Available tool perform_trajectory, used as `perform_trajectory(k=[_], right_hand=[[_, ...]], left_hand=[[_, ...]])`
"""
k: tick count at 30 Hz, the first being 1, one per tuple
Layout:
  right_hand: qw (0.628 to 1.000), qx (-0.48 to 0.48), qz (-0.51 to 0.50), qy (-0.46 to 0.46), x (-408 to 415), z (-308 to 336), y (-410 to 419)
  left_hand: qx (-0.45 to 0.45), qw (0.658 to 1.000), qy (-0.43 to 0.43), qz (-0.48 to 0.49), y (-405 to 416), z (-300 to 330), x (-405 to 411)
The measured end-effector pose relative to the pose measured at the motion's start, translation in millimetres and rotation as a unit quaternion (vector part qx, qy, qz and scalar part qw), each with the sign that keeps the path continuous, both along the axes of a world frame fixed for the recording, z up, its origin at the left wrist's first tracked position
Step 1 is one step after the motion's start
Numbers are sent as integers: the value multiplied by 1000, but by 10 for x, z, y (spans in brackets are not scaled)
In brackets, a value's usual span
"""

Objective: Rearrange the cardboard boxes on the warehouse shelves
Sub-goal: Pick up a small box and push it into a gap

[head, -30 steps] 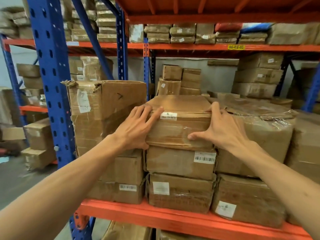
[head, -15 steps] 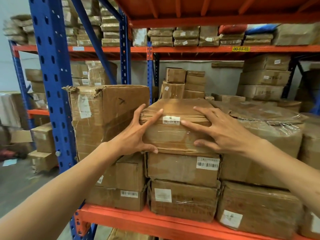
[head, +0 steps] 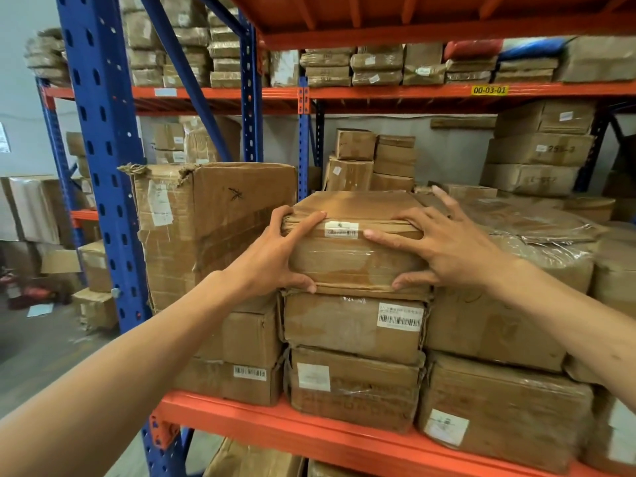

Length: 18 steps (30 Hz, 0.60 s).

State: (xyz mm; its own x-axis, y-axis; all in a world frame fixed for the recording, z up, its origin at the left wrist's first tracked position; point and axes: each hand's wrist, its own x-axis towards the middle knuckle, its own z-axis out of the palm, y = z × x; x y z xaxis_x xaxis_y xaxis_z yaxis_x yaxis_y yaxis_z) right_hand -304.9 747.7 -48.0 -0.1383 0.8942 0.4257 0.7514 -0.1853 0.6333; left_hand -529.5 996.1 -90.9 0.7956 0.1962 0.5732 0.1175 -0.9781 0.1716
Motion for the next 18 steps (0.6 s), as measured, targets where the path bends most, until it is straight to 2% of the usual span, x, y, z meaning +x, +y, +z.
perform_trajectory(k=[2,6,10,14,16,18], right_hand=[[1000,-1,-20,-15,0,15,-14],[995,-29,-54,73,-24,7,15],[990,-34,-85,108,-106,14,36],[980,-51,-107,162,-250,52,-12],[976,-65,-112,177,-368,147,6],[973,-65,-89,204,-551,278,78]], left_hand=[[-2,1000,11,17,-38,17,10],[-12,998,35,57,-147,39,26],[0,992,36,119,-315,-13,-1],[45,982,-58,174,-356,-202,-309],[73,959,-138,236,-281,-264,-552],[31,932,-205,297,-163,-295,-777]])
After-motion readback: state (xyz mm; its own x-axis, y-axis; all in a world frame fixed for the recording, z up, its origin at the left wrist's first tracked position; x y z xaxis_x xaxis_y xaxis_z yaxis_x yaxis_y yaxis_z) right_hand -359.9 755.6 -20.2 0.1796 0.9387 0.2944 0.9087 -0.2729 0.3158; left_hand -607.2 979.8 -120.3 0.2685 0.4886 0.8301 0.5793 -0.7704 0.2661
